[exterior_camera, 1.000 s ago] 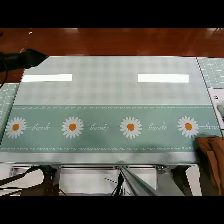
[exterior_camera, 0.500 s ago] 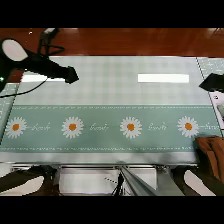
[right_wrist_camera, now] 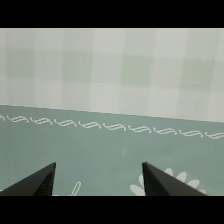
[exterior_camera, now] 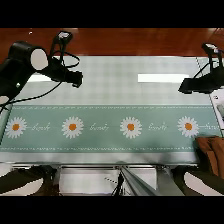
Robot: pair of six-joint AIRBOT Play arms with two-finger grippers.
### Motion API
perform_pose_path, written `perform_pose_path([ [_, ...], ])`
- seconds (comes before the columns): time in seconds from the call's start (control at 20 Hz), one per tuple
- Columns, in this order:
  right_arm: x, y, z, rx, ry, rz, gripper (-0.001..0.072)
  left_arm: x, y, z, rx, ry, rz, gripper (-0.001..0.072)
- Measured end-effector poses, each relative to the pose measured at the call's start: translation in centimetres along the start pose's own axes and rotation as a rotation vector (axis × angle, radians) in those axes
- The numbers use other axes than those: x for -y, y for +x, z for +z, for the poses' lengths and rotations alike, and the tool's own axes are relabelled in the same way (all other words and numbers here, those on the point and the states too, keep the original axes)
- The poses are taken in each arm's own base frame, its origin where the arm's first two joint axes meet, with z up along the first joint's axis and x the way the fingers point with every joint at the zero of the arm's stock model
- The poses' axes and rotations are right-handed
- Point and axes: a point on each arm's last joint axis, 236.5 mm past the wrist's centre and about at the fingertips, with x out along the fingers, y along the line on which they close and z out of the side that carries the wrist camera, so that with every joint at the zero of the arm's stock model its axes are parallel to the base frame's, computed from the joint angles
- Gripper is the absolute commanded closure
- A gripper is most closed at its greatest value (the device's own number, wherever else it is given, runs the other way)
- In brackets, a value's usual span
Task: Fold the shirts.
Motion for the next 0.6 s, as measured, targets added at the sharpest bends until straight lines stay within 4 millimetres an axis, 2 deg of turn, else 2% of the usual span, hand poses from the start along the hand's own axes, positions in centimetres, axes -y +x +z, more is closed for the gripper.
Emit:
perform_pose_path([
  [0.6,-0.39,0.34,0.04,-0.005,0.002,0.01,0.0108,-0.12,-0.01,0.06,0.003,-0.01,0.014,-0.0006],
])
